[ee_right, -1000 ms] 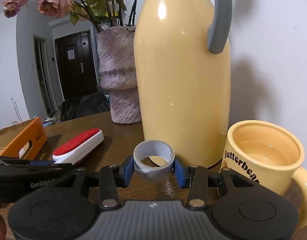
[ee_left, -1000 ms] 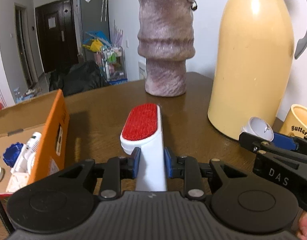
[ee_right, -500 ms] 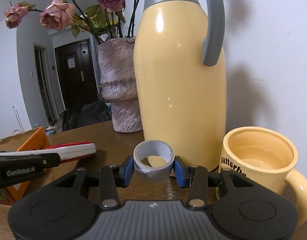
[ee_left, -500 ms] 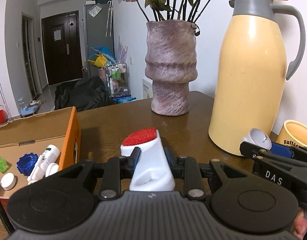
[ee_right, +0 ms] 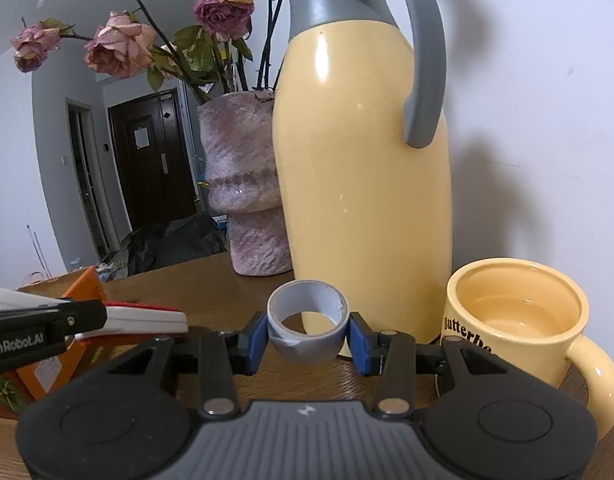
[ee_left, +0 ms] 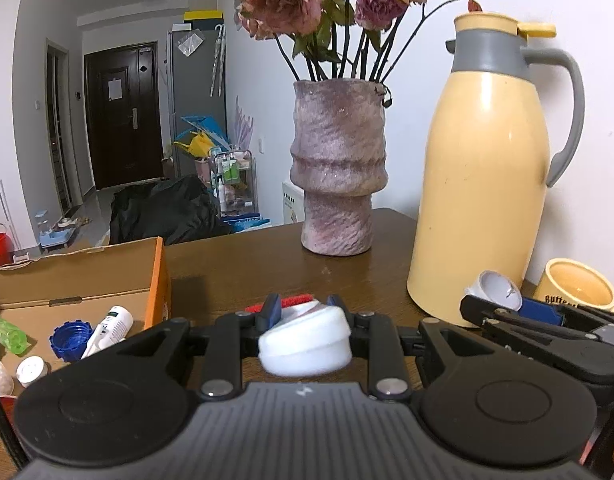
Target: Organize rigid objects
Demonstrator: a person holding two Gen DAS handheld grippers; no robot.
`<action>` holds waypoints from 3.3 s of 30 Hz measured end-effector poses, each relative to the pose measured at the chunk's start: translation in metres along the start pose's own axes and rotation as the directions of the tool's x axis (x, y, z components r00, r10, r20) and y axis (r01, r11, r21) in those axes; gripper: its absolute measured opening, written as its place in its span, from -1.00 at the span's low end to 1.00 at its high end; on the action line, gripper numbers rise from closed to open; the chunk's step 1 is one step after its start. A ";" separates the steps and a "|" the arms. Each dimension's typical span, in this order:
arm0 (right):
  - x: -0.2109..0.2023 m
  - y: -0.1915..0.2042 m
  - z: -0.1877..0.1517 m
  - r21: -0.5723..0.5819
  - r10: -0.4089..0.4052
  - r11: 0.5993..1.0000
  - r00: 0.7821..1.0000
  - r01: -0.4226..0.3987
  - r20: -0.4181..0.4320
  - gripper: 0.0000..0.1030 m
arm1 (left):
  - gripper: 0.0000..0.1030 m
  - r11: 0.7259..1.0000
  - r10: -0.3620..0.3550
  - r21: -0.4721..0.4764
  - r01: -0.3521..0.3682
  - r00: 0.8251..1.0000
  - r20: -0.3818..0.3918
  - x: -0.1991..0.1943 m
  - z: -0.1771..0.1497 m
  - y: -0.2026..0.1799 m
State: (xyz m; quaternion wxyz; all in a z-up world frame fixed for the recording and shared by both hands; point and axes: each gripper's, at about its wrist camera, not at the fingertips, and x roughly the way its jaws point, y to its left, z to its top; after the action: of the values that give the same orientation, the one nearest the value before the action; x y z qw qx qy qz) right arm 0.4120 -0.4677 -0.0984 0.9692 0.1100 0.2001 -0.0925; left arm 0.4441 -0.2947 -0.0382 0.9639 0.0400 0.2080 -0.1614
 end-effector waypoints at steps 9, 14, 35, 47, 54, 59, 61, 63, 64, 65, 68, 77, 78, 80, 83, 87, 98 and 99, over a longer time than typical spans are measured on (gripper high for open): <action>-0.007 0.005 -0.001 0.007 0.006 1.000 1.000 -0.006 0.010 -0.19 | -0.49 1.000 0.000 -0.026 0.001 1.000 0.029 -0.012 0.005 0.009; -0.010 0.009 0.000 0.016 0.012 1.000 1.000 -0.012 0.017 -0.19 | -0.49 0.999 -0.004 -0.039 0.006 0.999 0.053 -0.023 0.009 0.014; -0.030 0.027 -0.003 0.022 0.055 0.998 0.998 -0.055 0.030 -0.19 | -0.76 1.000 -0.012 0.025 0.017 0.976 -0.219 -0.026 -0.054 0.026; -0.030 0.032 -0.004 0.015 0.081 0.997 0.997 -0.081 0.011 -0.19 | 0.32 1.000 0.018 0.019 -0.013 0.968 -0.252 -0.010 -0.053 0.029; -0.024 0.031 -0.003 0.022 0.096 0.995 0.995 -0.096 -0.011 -0.19 | 0.51 1.000 0.025 -0.004 -0.027 0.966 -0.255 0.010 -0.042 0.031; -0.018 0.031 -0.004 0.023 0.099 0.995 0.995 -0.098 -0.031 -0.19 | 0.51 0.999 0.035 0.003 -0.036 0.965 -0.260 0.024 -0.037 0.028; -0.015 0.031 -0.004 0.021 0.098 0.995 0.995 -0.097 -0.036 -0.19 | 0.52 0.999 0.040 0.003 -0.041 0.965 -0.261 0.029 -0.036 0.027; -0.012 0.030 -0.004 0.021 0.092 0.996 0.995 -0.091 -0.044 -0.19 | 0.54 0.999 0.042 0.008 -0.041 0.964 -0.261 0.033 -0.034 0.027; -0.011 0.030 -0.005 0.021 0.088 0.996 0.995 -0.087 -0.048 -0.19 | 0.54 0.999 0.045 0.011 -0.043 0.964 -0.261 0.035 -0.033 0.026; -0.009 0.030 -0.005 0.022 0.085 0.996 0.995 -0.084 -0.053 -0.19 | 0.54 0.999 0.047 0.014 -0.046 0.964 -0.261 0.037 -0.033 0.026; -0.007 0.029 -0.005 0.023 0.080 0.997 0.995 -0.079 -0.061 -0.19 | 0.56 0.998 0.057 0.017 -0.054 0.963 -0.264 0.042 -0.031 0.025; -0.006 0.030 -0.006 0.018 0.079 0.997 0.995 -0.078 -0.068 -0.19 | 0.56 0.999 0.047 0.039 -0.038 0.962 -0.270 0.048 -0.032 0.021; -0.006 0.030 -0.006 0.019 0.079 0.997 0.995 -0.078 -0.068 -0.19 | 0.46 0.999 0.035 0.035 -0.026 0.963 -0.269 0.047 -0.032 0.021; -0.005 0.030 -0.006 0.019 0.079 0.997 0.995 -0.078 -0.068 -0.19 | 0.36 0.999 0.011 0.032 -0.002 0.964 -0.265 0.043 -0.032 0.019; -0.006 0.029 -0.006 0.022 0.079 0.997 0.995 -0.078 -0.067 -0.19 | 0.28 0.999 -0.021 0.034 0.031 0.964 -0.264 0.037 -0.034 0.014; -0.007 0.028 -0.007 0.025 0.076 0.997 0.995 -0.075 -0.065 -0.19 | 0.38 1.000 -0.001 0.010 0.004 0.968 -0.252 0.036 -0.030 0.017; -0.005 0.030 -0.007 0.017 0.076 0.997 0.994 -0.075 -0.074 -0.19 | 0.15 0.999 -0.039 -0.020 0.034 0.934 -0.356 0.056 -0.037 0.023; -0.005 0.030 -0.007 0.016 0.076 0.997 0.994 -0.075 -0.075 -0.19 | 0.13 0.999 -0.040 -0.022 0.034 0.934 -0.354 0.056 -0.038 0.023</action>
State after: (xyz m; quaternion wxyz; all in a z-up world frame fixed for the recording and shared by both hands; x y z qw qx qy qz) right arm 0.4114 -0.4362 -0.0976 0.9630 0.1274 0.2317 -0.0528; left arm 0.4855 -0.2838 -0.0954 0.9078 0.0571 0.3800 -0.1681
